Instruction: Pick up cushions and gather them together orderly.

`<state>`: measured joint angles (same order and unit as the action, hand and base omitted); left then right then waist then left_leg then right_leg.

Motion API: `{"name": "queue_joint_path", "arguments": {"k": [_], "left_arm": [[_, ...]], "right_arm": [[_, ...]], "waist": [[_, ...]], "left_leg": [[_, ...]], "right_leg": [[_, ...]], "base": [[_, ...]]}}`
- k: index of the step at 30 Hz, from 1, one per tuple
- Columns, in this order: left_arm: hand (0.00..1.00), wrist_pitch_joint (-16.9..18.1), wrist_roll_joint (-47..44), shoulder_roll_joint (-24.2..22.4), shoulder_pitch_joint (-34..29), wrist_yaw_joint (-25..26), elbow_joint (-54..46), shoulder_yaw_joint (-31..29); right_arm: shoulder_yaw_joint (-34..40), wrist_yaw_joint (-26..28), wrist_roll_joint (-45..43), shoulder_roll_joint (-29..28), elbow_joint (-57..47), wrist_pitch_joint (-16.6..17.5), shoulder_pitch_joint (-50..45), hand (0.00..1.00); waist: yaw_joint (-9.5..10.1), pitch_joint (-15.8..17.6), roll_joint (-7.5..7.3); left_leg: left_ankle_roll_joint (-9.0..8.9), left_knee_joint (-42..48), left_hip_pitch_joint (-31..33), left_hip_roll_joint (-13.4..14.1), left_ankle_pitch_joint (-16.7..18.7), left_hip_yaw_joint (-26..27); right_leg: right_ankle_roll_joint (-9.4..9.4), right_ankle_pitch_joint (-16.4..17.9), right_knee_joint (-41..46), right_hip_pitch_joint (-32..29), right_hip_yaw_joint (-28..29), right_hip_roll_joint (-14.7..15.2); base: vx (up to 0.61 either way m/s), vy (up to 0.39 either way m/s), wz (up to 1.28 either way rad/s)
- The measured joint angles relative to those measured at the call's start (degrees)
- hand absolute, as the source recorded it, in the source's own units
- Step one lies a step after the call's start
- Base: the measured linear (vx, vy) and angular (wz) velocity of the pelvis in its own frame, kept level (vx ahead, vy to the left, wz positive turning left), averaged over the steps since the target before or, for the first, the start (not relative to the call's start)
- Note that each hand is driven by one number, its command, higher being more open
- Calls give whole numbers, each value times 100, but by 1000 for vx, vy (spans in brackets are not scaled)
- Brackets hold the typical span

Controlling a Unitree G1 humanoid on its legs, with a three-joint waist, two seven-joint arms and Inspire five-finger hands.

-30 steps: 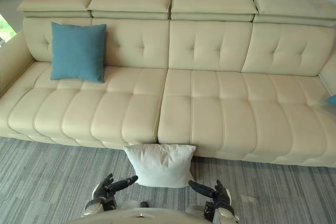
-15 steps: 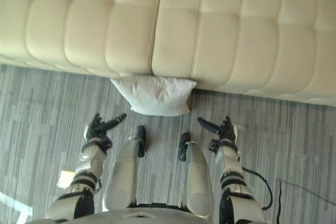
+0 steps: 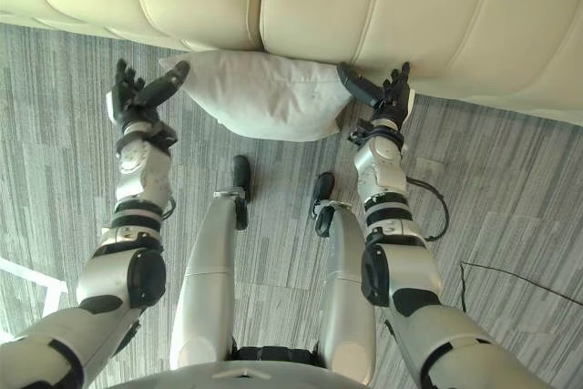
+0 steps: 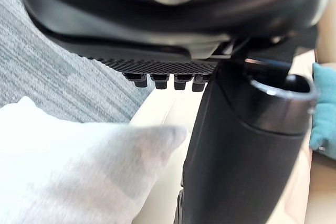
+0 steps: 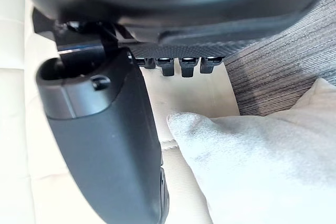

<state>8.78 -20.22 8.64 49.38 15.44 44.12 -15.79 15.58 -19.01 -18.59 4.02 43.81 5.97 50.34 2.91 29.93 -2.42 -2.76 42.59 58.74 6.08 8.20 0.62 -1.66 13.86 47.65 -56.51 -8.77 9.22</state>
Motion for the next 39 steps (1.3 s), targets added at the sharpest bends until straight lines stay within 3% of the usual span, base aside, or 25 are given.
{"name": "queue_joint_path", "arguments": {"k": [5,11,15,16,23,28,34,39], "left_arm": [[100,206,-62,-378,358,235,3,423],[100,226,-51,-460,378,310,46,484],[100,178,304,-494,428,473,424,423],[0,153,393,-527,431,529,513,346],[0,-60,515,-697,241,854,761,129],[0,-66,502,-695,-30,854,384,209],[0,-69,366,-782,-404,850,-247,599],[0,-21,44,-930,-931,823,-1080,880]], "right_arm": [[109,-55,-83,-182,-173,147,130,100],[63,31,-158,-724,67,15,110,100],[85,-38,259,-1002,546,-93,-67,100],[87,-101,382,-1002,634,-115,-125,0],[-135,-383,613,-1018,1030,-263,-331,0],[-229,-396,600,-1016,817,-313,-413,0],[-463,-480,496,-1006,-86,-345,-511,0],[-892,-549,512,-835,-1254,-323,-1146,0]], "waist": [[-23,9,21],[-21,9,24],[-32,10,28],[-40,11,28],[-39,16,35],[-39,18,40],[-26,18,41],[-10,1,43]], "left_leg": [[-8,-6,279,-90,-189,-34],[-109,-265,300,-128,-448,-161],[-130,-433,310,-147,-564,-201],[-131,-473,310,-151,-586,-204],[-163,-632,279,-112,-629,-200],[-164,-697,158,-114,-628,-219],[-164,-740,0,-106,-603,-257],[-146,-847,-654,-80,-509,-222]], "right_leg": [[15,4,168,-345,-4,80],[81,-35,181,-421,-129,97],[125,-70,104,-441,-197,91],[126,-83,76,-441,-208,84],[186,-168,-106,-423,-216,59],[187,-168,-198,-271,-251,56],[185,-174,-332,-45,-306,58],[168,-182,-587,658,-301,17]], "base": [[-102,-37,9],[-51,-73,13],[-19,-56,8],[-9,-30,5],[4,-12,-3],[0,0,0],[28,-3,2],[28,12,-5]]}}
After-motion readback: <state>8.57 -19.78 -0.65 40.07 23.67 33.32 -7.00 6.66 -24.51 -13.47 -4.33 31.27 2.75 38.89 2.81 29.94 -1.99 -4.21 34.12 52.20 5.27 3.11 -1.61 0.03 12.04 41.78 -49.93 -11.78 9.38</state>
